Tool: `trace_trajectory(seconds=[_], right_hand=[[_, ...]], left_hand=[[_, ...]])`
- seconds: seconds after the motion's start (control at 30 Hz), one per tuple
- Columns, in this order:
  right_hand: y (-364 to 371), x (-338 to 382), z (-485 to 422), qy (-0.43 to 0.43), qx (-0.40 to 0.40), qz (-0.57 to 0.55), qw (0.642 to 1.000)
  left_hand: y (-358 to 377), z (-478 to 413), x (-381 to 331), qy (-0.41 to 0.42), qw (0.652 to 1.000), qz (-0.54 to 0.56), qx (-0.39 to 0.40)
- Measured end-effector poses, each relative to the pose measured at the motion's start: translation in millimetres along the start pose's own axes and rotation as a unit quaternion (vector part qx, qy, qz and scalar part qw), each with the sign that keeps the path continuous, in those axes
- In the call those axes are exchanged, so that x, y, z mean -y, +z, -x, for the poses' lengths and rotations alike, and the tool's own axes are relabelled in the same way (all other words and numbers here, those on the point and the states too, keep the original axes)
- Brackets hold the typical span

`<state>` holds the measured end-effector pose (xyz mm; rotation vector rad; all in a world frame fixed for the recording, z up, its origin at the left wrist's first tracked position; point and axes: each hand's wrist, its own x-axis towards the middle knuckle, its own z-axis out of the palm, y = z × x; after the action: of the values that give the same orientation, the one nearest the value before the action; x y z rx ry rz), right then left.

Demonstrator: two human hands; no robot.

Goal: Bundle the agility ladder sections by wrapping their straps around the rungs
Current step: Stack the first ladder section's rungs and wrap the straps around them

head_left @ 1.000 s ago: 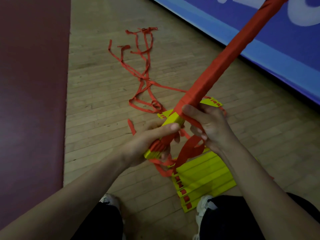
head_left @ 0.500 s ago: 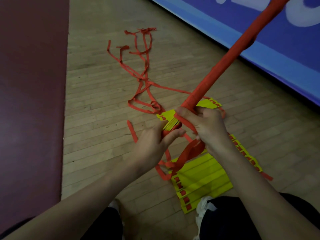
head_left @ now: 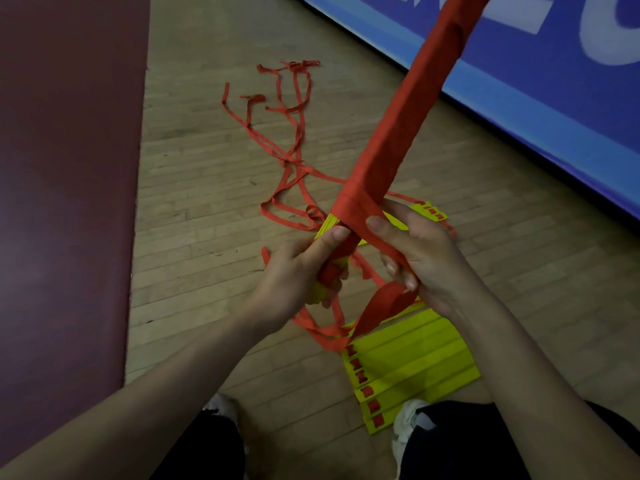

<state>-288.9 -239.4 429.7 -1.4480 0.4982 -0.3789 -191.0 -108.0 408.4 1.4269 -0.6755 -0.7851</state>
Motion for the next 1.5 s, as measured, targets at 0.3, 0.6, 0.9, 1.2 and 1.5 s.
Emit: trace_trajectory(seconds=[0.3,0.6,0.9,1.2,1.5], right_hand=[[-1,0,-1,0.032,0.021,-0.056,0.998],[-5,5,3,-0.011,0.046,0.041,0.998],[-2,-2,1,-0.026,0.001,0.063,0.998],[-1,-4,1,-0.007,0.04,-0.035,0.999],[-1,-1,5,0.008,0.146,-0.076,0.986]], left_hand=[[-4,6,-9,-0.048,0.98,0.154,0.115],[-9,4,-19,0.001,1.0,0.028,-0.003],[-10,3,-14,0.009,0.999,-0.01,-0.045],[-16,5,-9,-0.062,0.969,0.181,0.157],[-3,1,25,-0.214,0.741,0.502,0.392]])
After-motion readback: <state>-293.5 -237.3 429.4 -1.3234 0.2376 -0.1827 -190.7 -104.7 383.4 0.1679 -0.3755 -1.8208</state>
